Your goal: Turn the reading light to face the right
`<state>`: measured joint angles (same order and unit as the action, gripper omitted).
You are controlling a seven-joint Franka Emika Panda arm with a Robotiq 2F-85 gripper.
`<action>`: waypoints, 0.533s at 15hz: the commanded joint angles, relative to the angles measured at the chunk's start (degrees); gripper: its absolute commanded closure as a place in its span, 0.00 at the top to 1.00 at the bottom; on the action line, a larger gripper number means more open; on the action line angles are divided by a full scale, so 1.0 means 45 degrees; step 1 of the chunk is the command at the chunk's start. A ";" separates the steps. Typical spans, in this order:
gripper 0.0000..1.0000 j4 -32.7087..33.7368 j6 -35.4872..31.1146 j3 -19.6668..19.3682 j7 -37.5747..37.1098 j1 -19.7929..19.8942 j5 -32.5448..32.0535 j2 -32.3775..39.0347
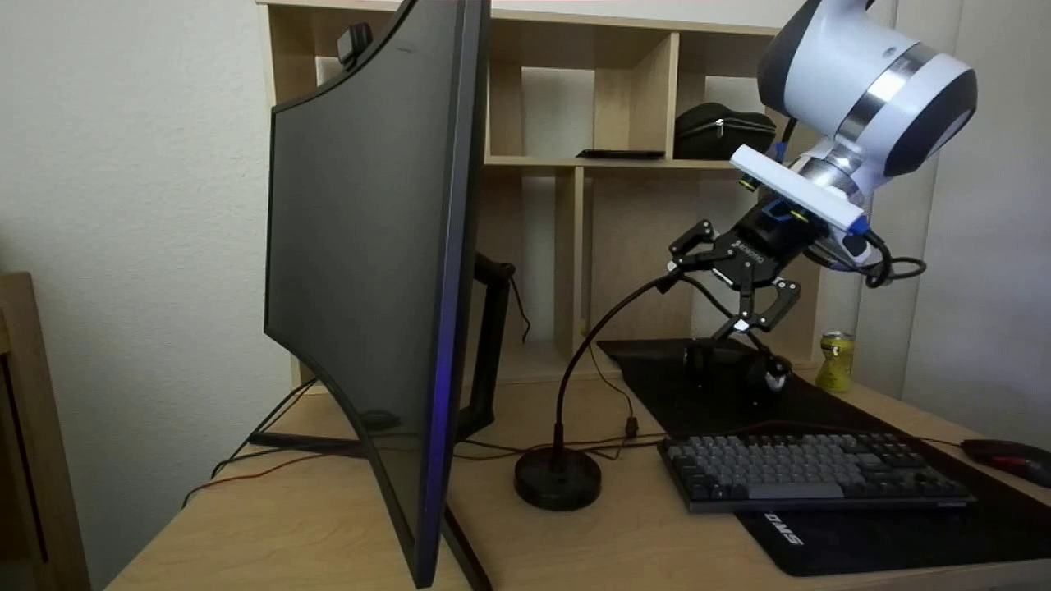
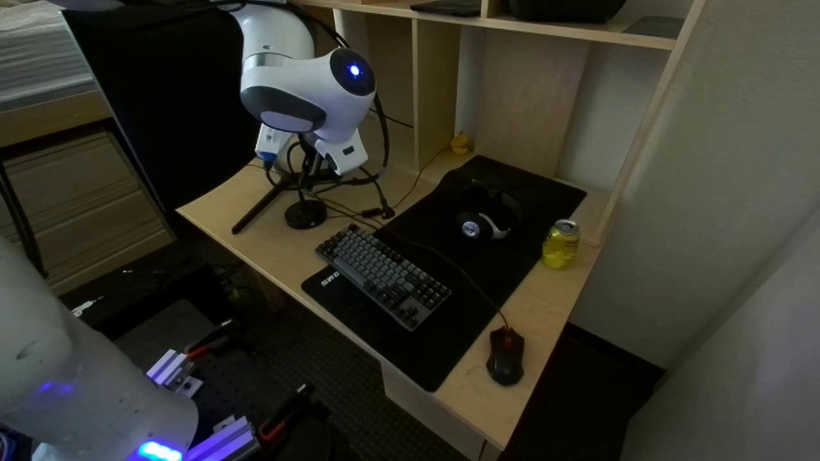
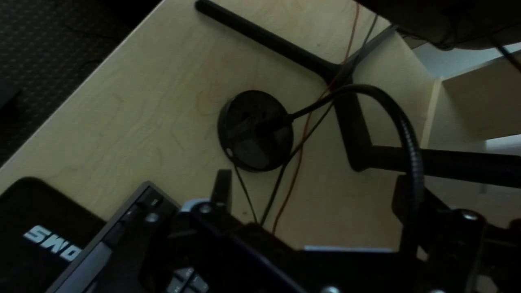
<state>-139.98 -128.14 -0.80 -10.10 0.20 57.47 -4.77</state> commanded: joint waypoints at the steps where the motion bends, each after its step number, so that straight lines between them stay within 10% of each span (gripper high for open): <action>1: 1.00 -0.0185 -0.0453 0.0162 0.0505 -0.0034 -0.0702 -0.0277; 8: 1.00 -0.0062 -0.0146 0.0078 0.6674 -0.0231 0.6291 -0.0046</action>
<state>-139.97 -130.49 -0.31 11.08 -0.82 77.37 -5.18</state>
